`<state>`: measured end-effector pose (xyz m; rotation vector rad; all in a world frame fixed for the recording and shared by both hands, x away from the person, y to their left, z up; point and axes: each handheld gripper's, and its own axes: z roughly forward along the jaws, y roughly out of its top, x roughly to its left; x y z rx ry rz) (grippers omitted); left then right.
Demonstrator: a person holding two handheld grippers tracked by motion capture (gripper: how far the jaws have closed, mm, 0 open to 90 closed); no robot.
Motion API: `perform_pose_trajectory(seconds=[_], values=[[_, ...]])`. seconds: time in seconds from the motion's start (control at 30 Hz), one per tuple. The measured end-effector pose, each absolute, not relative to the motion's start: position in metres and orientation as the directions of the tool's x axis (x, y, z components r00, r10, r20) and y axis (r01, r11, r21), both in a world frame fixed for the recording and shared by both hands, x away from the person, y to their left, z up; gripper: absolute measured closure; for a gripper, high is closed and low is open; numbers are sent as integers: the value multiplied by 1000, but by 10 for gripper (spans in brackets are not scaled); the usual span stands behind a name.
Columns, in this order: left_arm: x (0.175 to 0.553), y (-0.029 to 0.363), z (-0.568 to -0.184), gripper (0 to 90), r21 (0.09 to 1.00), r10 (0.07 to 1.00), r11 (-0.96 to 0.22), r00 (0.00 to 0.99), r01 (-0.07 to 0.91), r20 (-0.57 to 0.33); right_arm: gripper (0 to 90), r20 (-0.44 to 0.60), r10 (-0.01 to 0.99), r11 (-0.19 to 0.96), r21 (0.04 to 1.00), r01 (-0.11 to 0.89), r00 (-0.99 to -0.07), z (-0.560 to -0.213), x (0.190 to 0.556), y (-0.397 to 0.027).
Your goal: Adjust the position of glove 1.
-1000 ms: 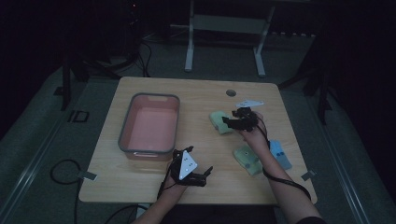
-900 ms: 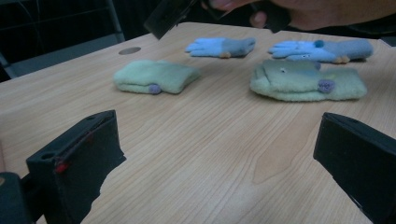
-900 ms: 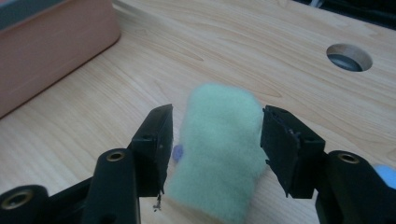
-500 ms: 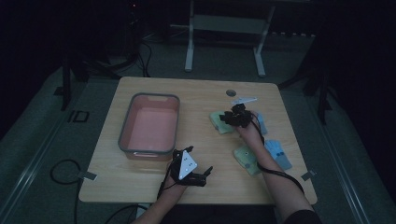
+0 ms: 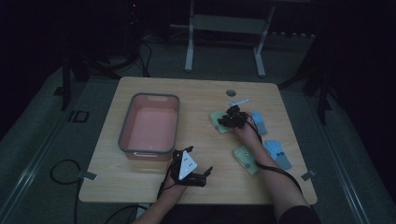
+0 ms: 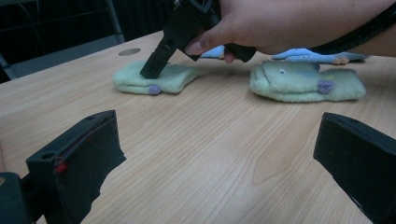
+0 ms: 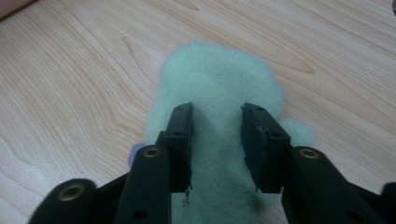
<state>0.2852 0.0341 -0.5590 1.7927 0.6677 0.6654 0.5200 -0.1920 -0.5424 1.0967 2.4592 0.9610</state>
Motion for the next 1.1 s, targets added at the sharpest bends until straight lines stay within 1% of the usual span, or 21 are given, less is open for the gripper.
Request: perform_pose_trajectory(seconds=[0.07, 0.1, 0.13, 0.27, 0.37, 0.53, 0.57, 0.83, 0.87, 0.9, 1.03, 1.1], values=[[285, 34, -559, 7, 951, 716, -283, 688, 125, 122, 745, 24, 746, 483, 669, 565, -666, -542, 520, -191], [285, 34, -559, 7, 951, 716, -283, 688, 125, 122, 745, 24, 746, 483, 669, 565, -666, -542, 520, -191], [285, 34, -559, 7, 951, 716, -284, 687, 124, 124, 808, 34, 759, 469, 664, 582, -650, -541, 520, -189], [285, 34, -559, 7, 951, 717, -282, 687, 127, 120, 849, 28, 784, 451, 660, 601, -620, -540, 517, -185], [285, 34, -559, 7, 952, 718, -279, 686, 129, 118, 856, 24, 797, 442, 658, 610, -603, -536, 514, -183], [285, 34, -559, 7, 951, 719, -281, 685, 128, 121, 858, 33, 810, 417, 670, 614, -586, -513, 498, -177], [285, 34, -559, 7, 950, 721, -285, 682, 124, 127, 858, 40, 818, 399, 680, 615, -574, -500, 488, -173], [284, 34, -559, 7, 953, 724, -279, 678, 119, 127, 858, 59, 850, 324, 725, 607, -524, -459, 447, -162], [284, 34, -559, 7, 953, 724, -279, 678, 119, 127, 858, 59, 850, 324, 725, 607, -524, -459, 447, -162], [284, 34, -559, 6, 953, 724, -276, 678, 123, 123, 858, 55, 858, 313, 734, 603, -511, -450, 438, -160], [284, 34, -559, 6, 954, 726, -275, 677, 121, 123, 858, 73, 869, 285, 735, 615, -490, -440, 421, -156], [284, 34, -559, 7, 954, 725, -274, 677, 122, 122, 858, 64, 874, 282, 740, 611, -481, -437, 412, -154]])
